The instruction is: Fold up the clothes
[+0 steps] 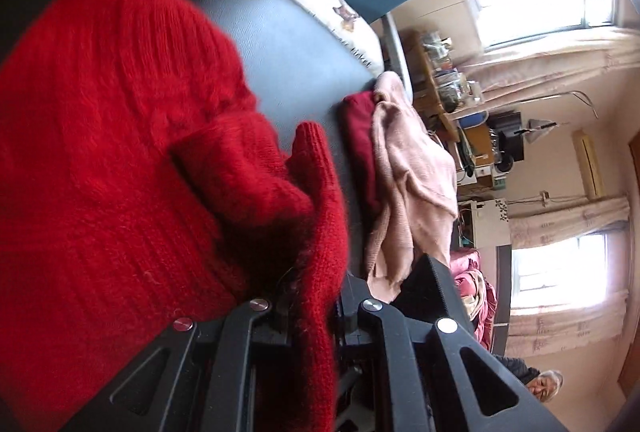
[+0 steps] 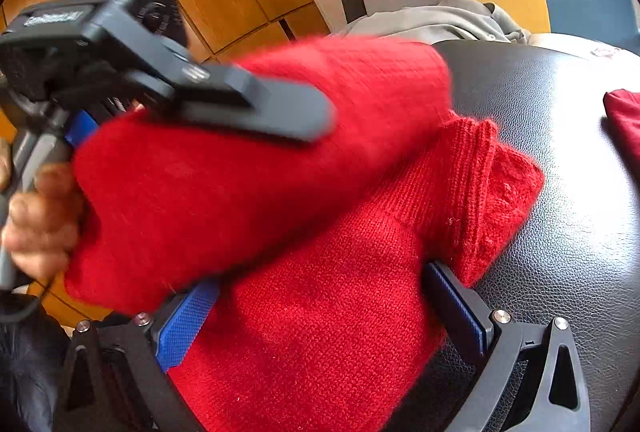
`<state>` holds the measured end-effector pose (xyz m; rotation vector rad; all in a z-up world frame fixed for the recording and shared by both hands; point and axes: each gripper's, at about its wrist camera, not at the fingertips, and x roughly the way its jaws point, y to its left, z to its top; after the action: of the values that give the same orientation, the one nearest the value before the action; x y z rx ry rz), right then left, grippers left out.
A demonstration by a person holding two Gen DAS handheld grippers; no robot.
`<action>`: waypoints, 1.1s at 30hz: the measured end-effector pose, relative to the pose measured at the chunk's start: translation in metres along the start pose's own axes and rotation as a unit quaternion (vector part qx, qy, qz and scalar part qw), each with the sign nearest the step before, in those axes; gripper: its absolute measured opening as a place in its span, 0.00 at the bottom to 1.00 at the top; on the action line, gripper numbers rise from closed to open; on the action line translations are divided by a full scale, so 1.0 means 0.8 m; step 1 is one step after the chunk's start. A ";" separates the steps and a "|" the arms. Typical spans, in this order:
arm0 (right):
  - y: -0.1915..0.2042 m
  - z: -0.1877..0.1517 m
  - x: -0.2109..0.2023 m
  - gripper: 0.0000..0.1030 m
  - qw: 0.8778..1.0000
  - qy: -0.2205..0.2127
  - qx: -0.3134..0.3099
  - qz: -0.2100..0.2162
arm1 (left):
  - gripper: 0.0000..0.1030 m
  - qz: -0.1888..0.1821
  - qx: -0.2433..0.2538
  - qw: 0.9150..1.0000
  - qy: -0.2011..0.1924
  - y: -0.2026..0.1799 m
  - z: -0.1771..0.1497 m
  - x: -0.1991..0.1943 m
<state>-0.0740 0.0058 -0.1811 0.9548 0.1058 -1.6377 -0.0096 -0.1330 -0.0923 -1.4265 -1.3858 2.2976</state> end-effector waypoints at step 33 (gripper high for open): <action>0.105 -0.015 -0.095 1.00 0.987 0.086 0.005 0.135 | 0.30 0.024 0.039 0.993 -0.113 0.113 -0.017 -0.160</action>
<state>0.0027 0.0448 -0.1068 1.0692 0.0806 -1.3076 0.1034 -0.2409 -0.0762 -1.2213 -1.3114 2.5810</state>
